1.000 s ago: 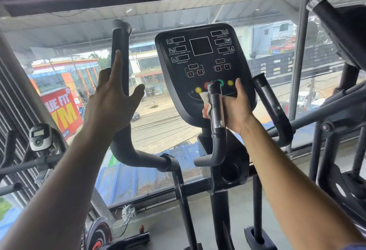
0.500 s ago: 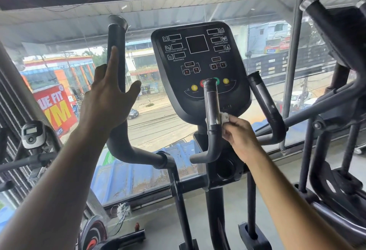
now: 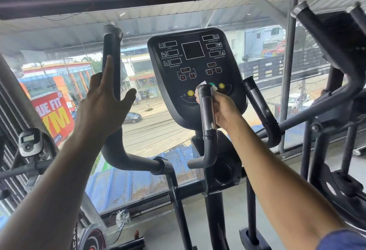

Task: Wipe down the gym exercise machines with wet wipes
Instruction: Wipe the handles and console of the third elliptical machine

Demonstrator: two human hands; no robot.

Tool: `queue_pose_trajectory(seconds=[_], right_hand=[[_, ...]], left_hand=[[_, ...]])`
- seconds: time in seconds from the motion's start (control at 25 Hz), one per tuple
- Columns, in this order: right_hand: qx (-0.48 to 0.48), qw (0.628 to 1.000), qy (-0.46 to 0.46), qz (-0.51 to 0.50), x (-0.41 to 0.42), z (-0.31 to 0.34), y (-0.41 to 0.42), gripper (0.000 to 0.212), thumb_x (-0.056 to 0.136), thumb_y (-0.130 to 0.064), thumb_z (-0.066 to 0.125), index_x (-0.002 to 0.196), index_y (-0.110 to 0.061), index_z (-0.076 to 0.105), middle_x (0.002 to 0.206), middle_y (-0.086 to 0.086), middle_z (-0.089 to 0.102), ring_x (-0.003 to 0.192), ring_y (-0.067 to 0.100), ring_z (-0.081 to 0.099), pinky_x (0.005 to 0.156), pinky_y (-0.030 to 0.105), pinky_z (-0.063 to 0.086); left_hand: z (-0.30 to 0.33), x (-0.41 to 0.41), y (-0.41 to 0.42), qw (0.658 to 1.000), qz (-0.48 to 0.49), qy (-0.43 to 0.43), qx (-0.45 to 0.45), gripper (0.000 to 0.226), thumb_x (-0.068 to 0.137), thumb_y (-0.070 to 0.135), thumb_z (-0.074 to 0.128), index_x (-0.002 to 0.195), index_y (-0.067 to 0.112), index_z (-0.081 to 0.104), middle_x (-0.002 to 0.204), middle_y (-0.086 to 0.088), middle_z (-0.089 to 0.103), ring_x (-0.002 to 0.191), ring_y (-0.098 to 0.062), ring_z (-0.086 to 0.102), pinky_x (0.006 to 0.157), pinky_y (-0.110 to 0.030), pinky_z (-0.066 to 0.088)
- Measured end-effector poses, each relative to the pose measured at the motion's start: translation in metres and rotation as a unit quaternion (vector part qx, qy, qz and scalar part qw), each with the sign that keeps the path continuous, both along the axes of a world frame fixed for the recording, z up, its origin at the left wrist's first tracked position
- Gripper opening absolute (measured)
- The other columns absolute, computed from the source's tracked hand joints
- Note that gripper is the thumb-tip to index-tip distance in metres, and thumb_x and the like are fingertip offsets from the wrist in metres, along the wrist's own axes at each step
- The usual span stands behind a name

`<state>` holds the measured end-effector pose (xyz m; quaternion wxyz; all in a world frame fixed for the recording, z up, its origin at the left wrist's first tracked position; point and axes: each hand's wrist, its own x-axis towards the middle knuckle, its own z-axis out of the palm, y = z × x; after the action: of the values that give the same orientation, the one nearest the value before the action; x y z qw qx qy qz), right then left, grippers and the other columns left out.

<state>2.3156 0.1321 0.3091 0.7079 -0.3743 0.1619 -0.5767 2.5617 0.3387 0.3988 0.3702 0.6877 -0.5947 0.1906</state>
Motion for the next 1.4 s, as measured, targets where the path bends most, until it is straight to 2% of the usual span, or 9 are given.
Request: queue_pose_trajectory(seconds=[0.2,0.36,0.48,0.6,0.76,0.92,1.04,1.2,1.4], right_hand=[[0.063,0.987,-0.120,0.082,0.010,0.007,0.003,0.032,0.100,-0.005,0.044,0.118,0.015,0.061,0.114,0.028,0.066,0.092,0.034,0.070,0.085,0.042,0.060],[-0.066,0.973,0.105,-0.196,0.006,-0.010,0.004,0.032,0.090,-0.025,0.061,0.093,0.006,0.071,0.087,0.016,0.069,0.078,0.026,0.064,0.078,0.042,0.053],[-0.263,0.799,0.293,-0.454,0.008,-0.025,0.023,0.027,0.095,-0.019,0.057,0.105,-0.005,0.076,0.096,0.005,0.077,0.088,0.017,0.071,0.082,0.035,0.058],[-0.407,0.673,0.328,-0.523,0.006,-0.031,0.039,0.027,0.097,-0.002,0.059,0.121,0.000,0.072,0.124,0.010,0.072,0.116,0.015,0.067,0.103,0.026,0.051],[-0.458,0.627,0.363,-0.515,-0.012,-0.009,0.035,0.019,0.096,-0.004,0.062,0.109,-0.003,0.076,0.106,0.005,0.070,0.098,0.018,0.065,0.088,0.029,0.055],[-0.576,0.366,0.592,-0.427,-0.017,0.051,0.030,0.017,0.092,-0.004,0.059,0.080,-0.013,0.067,0.088,-0.002,0.052,0.083,0.017,0.044,0.049,0.030,0.043],[-0.606,0.260,0.702,-0.267,-0.014,0.067,0.035,0.026,0.091,0.006,0.052,0.081,-0.016,0.059,0.088,0.000,0.046,0.083,0.022,0.051,0.060,0.036,0.048],[-0.671,0.267,0.668,-0.179,-0.034,0.004,0.062,0.030,0.095,0.001,0.045,0.087,-0.026,0.055,0.089,-0.009,0.036,0.087,0.013,0.046,0.071,0.038,0.058],[-0.701,0.288,0.594,-0.270,-0.053,-0.002,0.074,0.014,0.096,-0.007,0.061,0.092,-0.019,0.068,0.094,-0.004,0.057,0.085,0.019,0.049,0.079,0.037,0.053]], left_hand=[[0.001,0.000,0.000,1.000,0.007,0.003,0.001,0.087,0.102,0.049,0.057,0.166,0.040,-0.002,0.156,-0.015,0.038,0.120,-0.048,0.055,0.081,-0.050,0.044],[0.001,0.001,0.000,1.000,0.008,0.006,0.000,0.087,0.102,0.051,0.056,0.165,0.042,-0.003,0.157,-0.014,0.037,0.119,-0.047,0.056,0.084,-0.052,0.048],[0.000,0.000,0.000,1.000,0.009,0.005,-0.003,0.087,0.102,0.051,0.057,0.165,0.042,-0.003,0.157,-0.014,0.037,0.121,-0.048,0.056,0.086,-0.053,0.048],[0.000,-0.002,0.001,1.000,0.011,0.001,-0.002,0.088,0.102,0.051,0.056,0.166,0.038,-0.002,0.157,-0.015,0.036,0.123,-0.048,0.054,0.087,-0.054,0.047],[0.000,-0.004,0.002,1.000,0.012,-0.005,-0.005,0.088,0.102,0.052,0.056,0.167,0.036,-0.002,0.159,-0.015,0.036,0.125,-0.048,0.054,0.087,-0.054,0.048],[-0.001,-0.002,0.000,1.000,0.005,-0.009,-0.010,0.088,0.102,0.052,0.055,0.166,0.036,-0.002,0.157,-0.016,0.037,0.123,-0.047,0.055,0.085,-0.053,0.048],[-0.001,-0.001,0.000,1.000,0.010,-0.001,-0.012,0.086,0.102,0.051,0.055,0.167,0.036,0.000,0.157,-0.016,0.037,0.124,-0.047,0.053,0.082,-0.049,0.043],[-0.002,0.001,0.002,1.000,-0.003,0.001,-0.011,0.085,0.102,0.054,0.054,0.165,0.039,-0.001,0.156,-0.014,0.038,0.119,-0.050,0.056,0.086,-0.054,0.050],[0.000,0.001,0.002,1.000,-0.007,0.008,-0.002,0.085,0.101,0.056,0.054,0.164,0.042,-0.002,0.155,-0.014,0.037,0.117,-0.051,0.057,0.090,-0.061,0.051]])
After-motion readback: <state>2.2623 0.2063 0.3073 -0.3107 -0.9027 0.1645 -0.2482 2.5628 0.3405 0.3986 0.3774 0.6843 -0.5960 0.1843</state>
